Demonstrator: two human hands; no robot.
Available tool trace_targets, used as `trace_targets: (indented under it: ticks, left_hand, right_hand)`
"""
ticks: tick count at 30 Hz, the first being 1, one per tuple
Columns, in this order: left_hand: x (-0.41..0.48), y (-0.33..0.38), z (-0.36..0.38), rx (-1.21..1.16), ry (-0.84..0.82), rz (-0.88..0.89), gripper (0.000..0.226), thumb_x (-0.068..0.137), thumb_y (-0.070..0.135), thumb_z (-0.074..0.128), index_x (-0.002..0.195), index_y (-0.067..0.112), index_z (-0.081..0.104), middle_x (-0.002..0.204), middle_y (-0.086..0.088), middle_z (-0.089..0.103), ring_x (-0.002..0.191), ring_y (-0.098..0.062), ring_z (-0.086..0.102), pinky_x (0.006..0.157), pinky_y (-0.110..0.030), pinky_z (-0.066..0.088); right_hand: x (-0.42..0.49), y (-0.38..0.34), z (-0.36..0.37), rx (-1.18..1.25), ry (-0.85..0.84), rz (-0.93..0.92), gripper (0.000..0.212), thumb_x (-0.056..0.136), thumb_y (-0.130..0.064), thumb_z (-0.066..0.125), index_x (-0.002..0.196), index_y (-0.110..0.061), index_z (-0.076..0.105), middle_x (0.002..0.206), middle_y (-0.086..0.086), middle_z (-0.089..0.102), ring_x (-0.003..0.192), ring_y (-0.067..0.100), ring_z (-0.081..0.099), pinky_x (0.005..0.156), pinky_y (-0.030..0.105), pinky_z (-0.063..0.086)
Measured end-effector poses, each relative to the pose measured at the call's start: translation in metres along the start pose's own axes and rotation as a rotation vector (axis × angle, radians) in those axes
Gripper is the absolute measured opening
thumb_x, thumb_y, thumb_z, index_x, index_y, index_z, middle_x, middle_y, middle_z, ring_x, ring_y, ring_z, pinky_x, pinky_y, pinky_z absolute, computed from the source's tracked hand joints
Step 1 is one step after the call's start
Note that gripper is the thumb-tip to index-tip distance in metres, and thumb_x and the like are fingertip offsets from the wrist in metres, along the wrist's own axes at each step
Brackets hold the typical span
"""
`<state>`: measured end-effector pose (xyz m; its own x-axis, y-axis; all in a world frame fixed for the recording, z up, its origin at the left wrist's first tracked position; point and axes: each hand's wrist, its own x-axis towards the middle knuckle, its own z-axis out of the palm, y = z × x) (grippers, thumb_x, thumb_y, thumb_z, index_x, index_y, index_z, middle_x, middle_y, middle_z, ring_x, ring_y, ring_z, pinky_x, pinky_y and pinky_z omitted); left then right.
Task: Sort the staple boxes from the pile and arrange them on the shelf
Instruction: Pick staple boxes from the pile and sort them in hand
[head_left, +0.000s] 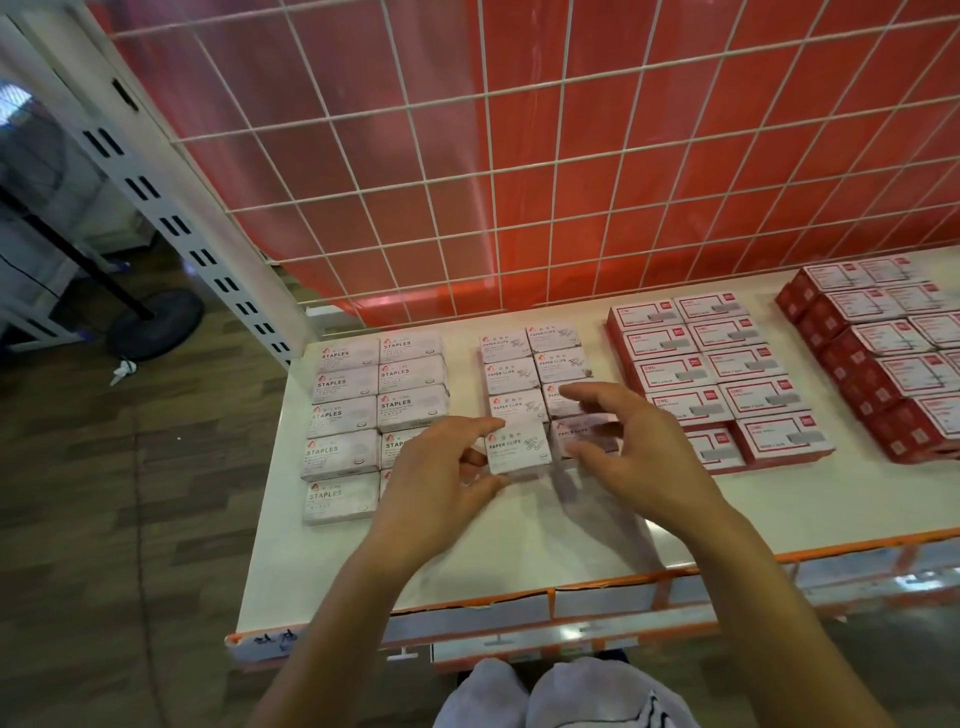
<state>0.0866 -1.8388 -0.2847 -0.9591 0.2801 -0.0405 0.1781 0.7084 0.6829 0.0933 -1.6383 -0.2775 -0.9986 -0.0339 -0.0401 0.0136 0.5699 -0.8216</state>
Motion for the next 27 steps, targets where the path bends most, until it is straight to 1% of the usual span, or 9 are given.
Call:
trace_targets:
  ticks: [2, 5, 7, 10, 12, 13, 16, 22, 27]
  left_hand:
    - [0.0, -0.002, 0.004, 0.055, -0.008, -0.006, 0.054, 0.081, 0.024, 0.074, 0.131, 0.025, 0.055, 0.114, 0.008, 0.056, 0.087, -0.001, 0.058, 0.083, -0.014, 0.048]
    - [0.003, -0.001, 0.01, 0.112, -0.002, -0.008, 0.053, 0.083, 0.025, 0.072, 0.132, 0.025, 0.054, 0.109, 0.009, 0.052, 0.088, -0.004, 0.058, 0.089, -0.023, 0.048]
    - [0.004, 0.002, 0.015, 0.125, 0.008, -0.014, 0.051, 0.083, 0.025, 0.072, 0.131, 0.024, 0.055, 0.108, 0.009, 0.051, 0.087, -0.005, 0.058, 0.089, -0.023, 0.049]
    - [0.006, 0.004, 0.02, 0.123, 0.044, -0.032, 0.047, 0.084, 0.023, 0.072, 0.128, 0.022, 0.055, 0.114, 0.004, 0.056, 0.085, -0.006, 0.06, 0.087, -0.024, 0.051]
    - [0.006, 0.004, 0.022, 0.131, 0.049, -0.037, 0.045, 0.084, 0.023, 0.071, 0.126, 0.022, 0.055, 0.115, 0.004, 0.057, 0.086, -0.008, 0.062, 0.086, -0.025, 0.052]
    - [0.005, 0.005, 0.022, 0.133, 0.052, -0.041, 0.045, 0.084, 0.023, 0.071, 0.126, 0.023, 0.055, 0.115, 0.004, 0.057, 0.086, -0.008, 0.063, 0.085, -0.024, 0.052]
    - [0.004, 0.006, 0.024, 0.136, 0.067, -0.059, 0.045, 0.084, 0.023, 0.07, 0.127, 0.023, 0.054, 0.117, 0.004, 0.061, 0.088, -0.008, 0.064, 0.086, -0.023, 0.052]
    - [0.003, 0.009, 0.032, 0.177, 0.1, -0.097, 0.041, 0.087, 0.026, 0.065, 0.127, 0.024, 0.053, 0.109, 0.003, 0.068, 0.093, -0.014, 0.065, 0.087, -0.034, 0.052]
    - [0.001, 0.012, 0.037, 0.222, 0.136, -0.126, 0.039, 0.088, 0.026, 0.062, 0.127, 0.023, 0.054, 0.107, 0.002, 0.07, 0.094, -0.016, 0.066, 0.089, -0.036, 0.05]
  right_hand:
    - [0.0, 0.002, -0.004, -0.073, 0.038, 0.008, 0.052, 0.084, -0.011, 0.068, 0.131, -0.027, 0.051, 0.129, -0.009, 0.052, 0.116, 0.011, 0.049, 0.094, 0.02, 0.039]
    - [0.001, 0.004, -0.006, -0.187, 0.032, 0.029, 0.054, 0.085, -0.014, 0.066, 0.134, -0.026, 0.048, 0.136, -0.006, 0.049, 0.121, 0.013, 0.044, 0.093, 0.02, 0.032]
    - [0.002, 0.004, -0.005, -0.228, 0.007, 0.044, 0.055, 0.085, -0.014, 0.066, 0.136, -0.024, 0.046, 0.138, -0.005, 0.048, 0.122, 0.013, 0.043, 0.092, 0.017, 0.028]
    - [0.001, 0.005, -0.002, -0.246, 0.0, 0.051, 0.055, 0.085, -0.014, 0.067, 0.135, -0.022, 0.046, 0.139, -0.004, 0.046, 0.124, 0.013, 0.042, 0.091, 0.015, 0.025]
    - [-0.001, 0.004, -0.001, -0.248, -0.006, 0.061, 0.055, 0.085, -0.013, 0.066, 0.135, -0.021, 0.045, 0.14, -0.004, 0.044, 0.124, 0.014, 0.043, 0.092, 0.015, 0.027]
    - [-0.002, 0.004, 0.0, -0.251, -0.013, 0.069, 0.055, 0.086, -0.013, 0.065, 0.136, -0.021, 0.044, 0.141, -0.003, 0.043, 0.126, 0.014, 0.042, 0.095, 0.017, 0.03]
    - [-0.003, 0.004, 0.003, -0.259, -0.015, 0.082, 0.058, 0.086, -0.013, 0.064, 0.138, -0.022, 0.041, 0.144, -0.004, 0.041, 0.129, 0.014, 0.041, 0.104, 0.024, 0.032]
    - [-0.004, 0.009, 0.005, -0.262, -0.009, 0.059, 0.053, 0.087, -0.013, 0.064, 0.135, -0.022, 0.043, 0.142, -0.004, 0.042, 0.126, 0.013, 0.043, 0.102, 0.024, 0.034]
    - [-0.007, 0.013, 0.003, -0.279, -0.039, 0.025, 0.053, 0.087, -0.015, 0.063, 0.136, -0.022, 0.044, 0.146, -0.004, 0.036, 0.132, 0.013, 0.036, 0.107, 0.021, 0.026]
